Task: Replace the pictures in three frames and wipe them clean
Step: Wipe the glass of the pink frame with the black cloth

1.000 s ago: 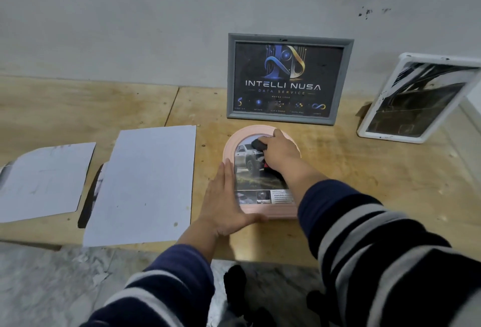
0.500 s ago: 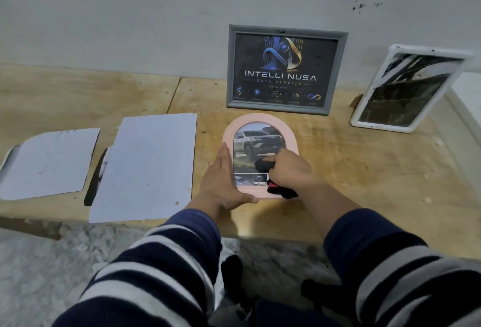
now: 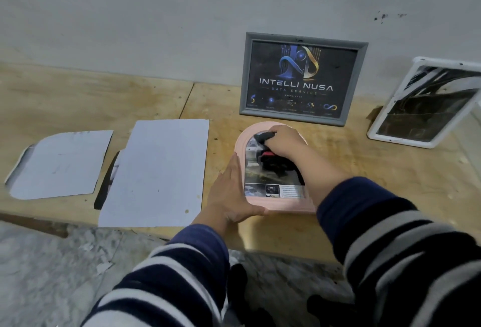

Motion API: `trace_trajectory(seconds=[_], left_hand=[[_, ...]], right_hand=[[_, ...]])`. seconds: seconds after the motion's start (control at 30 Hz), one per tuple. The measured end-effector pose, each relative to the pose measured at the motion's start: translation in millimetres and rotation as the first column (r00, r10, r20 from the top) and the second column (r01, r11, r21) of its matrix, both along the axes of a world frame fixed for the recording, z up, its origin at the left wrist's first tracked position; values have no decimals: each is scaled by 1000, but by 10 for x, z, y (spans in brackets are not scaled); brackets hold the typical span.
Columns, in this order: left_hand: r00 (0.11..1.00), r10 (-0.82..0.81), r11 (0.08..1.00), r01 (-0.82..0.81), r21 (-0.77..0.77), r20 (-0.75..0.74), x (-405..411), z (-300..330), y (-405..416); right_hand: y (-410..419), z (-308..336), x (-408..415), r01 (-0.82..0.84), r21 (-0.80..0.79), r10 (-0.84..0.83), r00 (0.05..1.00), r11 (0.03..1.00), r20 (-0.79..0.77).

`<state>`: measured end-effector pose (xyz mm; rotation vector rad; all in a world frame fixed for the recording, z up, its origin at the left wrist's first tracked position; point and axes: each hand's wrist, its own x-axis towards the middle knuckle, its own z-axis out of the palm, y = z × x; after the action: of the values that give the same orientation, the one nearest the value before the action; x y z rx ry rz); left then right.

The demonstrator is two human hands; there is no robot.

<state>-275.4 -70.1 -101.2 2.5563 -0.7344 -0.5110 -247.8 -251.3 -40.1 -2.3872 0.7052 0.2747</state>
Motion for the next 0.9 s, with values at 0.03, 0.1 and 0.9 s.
trace_trajectory(seconds=[0.03,0.1,0.9], left_hand=[[1000,1,1000,-1,-1,4,8,-16,5],[1000,13,1000,-13,-9,9,15,-32,0],[993,49,999,-47,20,-109,35,38,-75]], right_hand=[[18,-38,62,6,-37,-6,1000,999,7],[61,-155,153,-21,-107,13,997,994,-74],[154,-193,-875,-372,-170,340,921,912,-189]])
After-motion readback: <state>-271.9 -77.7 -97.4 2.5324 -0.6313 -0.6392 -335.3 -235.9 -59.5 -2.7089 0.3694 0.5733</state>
